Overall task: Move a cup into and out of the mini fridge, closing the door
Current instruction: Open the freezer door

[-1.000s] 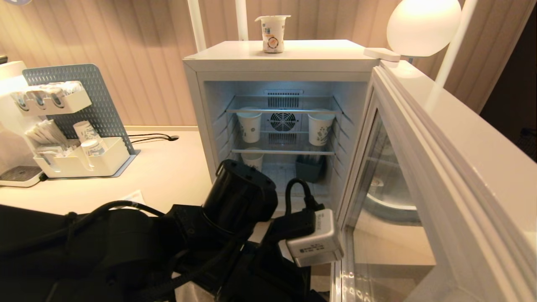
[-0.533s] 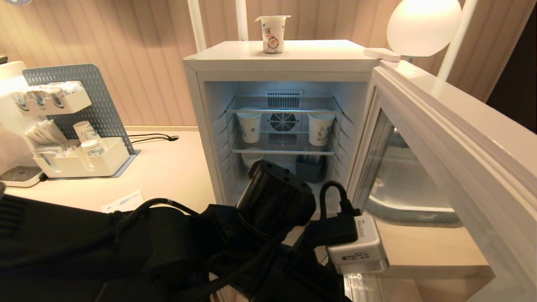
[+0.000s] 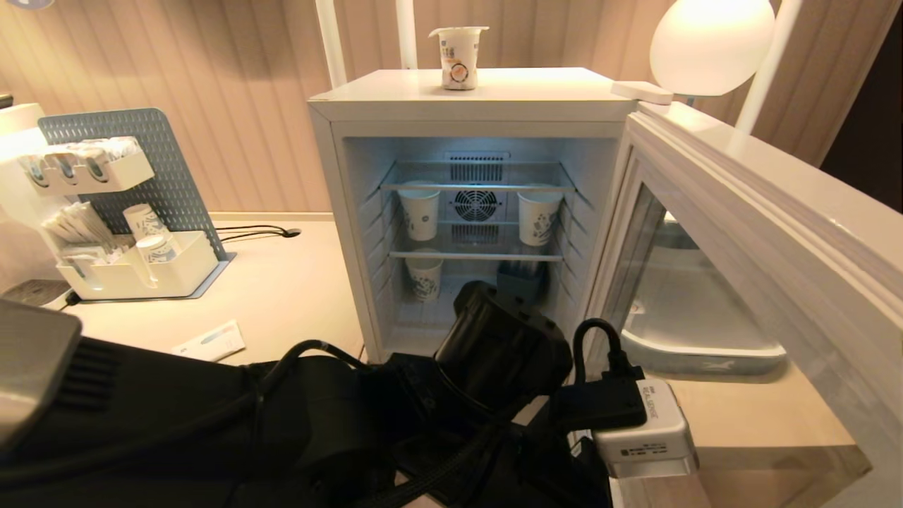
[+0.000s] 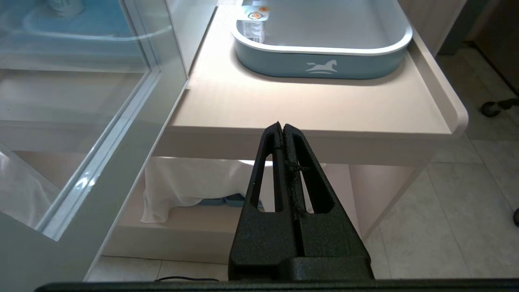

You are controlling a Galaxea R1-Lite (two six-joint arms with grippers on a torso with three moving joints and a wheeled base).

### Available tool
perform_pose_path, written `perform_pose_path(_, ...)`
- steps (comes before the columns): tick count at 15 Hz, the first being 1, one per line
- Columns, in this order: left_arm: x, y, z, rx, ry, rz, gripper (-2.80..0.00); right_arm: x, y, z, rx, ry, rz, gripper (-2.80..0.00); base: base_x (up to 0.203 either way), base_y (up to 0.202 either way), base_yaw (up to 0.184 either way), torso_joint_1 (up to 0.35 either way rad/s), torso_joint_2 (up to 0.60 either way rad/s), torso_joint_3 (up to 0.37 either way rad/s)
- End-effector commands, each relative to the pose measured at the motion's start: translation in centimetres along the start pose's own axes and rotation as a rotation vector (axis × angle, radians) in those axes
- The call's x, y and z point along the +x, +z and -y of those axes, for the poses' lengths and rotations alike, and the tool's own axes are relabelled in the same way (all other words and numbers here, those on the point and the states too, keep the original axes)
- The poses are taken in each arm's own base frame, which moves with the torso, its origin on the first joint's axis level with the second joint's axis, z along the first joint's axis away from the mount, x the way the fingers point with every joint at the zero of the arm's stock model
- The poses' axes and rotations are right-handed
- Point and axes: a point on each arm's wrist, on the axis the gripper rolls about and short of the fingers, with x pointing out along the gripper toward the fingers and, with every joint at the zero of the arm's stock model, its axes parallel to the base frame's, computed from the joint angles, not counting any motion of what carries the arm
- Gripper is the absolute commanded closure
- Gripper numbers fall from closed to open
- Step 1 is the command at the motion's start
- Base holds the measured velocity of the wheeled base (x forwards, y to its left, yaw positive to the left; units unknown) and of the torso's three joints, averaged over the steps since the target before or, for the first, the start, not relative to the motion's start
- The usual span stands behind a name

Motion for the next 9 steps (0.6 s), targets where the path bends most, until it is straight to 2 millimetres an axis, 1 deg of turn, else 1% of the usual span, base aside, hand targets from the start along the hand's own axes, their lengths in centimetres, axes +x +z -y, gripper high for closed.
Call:
perform_pose_path(1, 1.2, -0.2, -0.4, -0.012, -0.008, -0.013, 0.00, 0.0, 0.0, 0.0, -0.001, 0.000, 0.000, 0.00, 0.000, 0.000, 0.000, 0.000, 0.00, 0.000)
perform_pose_path(3, 1.8, -0.1, -0.2, -0.018, -0.015, -0.016, 0.00, 0.0, 0.0, 0.0, -0.001, 0.000, 0.000, 0.00, 0.000, 0.000, 0.000, 0.000, 0.00, 0.000)
perform_pose_path(5, 1.9, -0.2, -0.2, -0.024, -0.017, -0.021, 0.00, 0.0, 0.0, 0.0, -0.001, 0.000, 0.000, 0.00, 0.000, 0.000, 0.000, 0.000, 0.00, 0.000)
perform_pose_path(7, 2.5, 0.0, 0.0, -0.017, -0.031, -0.023, 0.00, 0.0, 0.0, 0.0, -0.001, 0.000, -0.001, 0.00, 0.000, 0.000, 0.000, 0.000, 0.00, 0.000)
perform_pose_path(9, 2.8, -0.4, -0.1, -0.025, -0.034, -0.032, 0.00, 0.0, 0.0, 0.0, -0.001, 0.000, -0.001, 0.00, 0.000, 0.000, 0.000, 0.000, 0.00, 0.000)
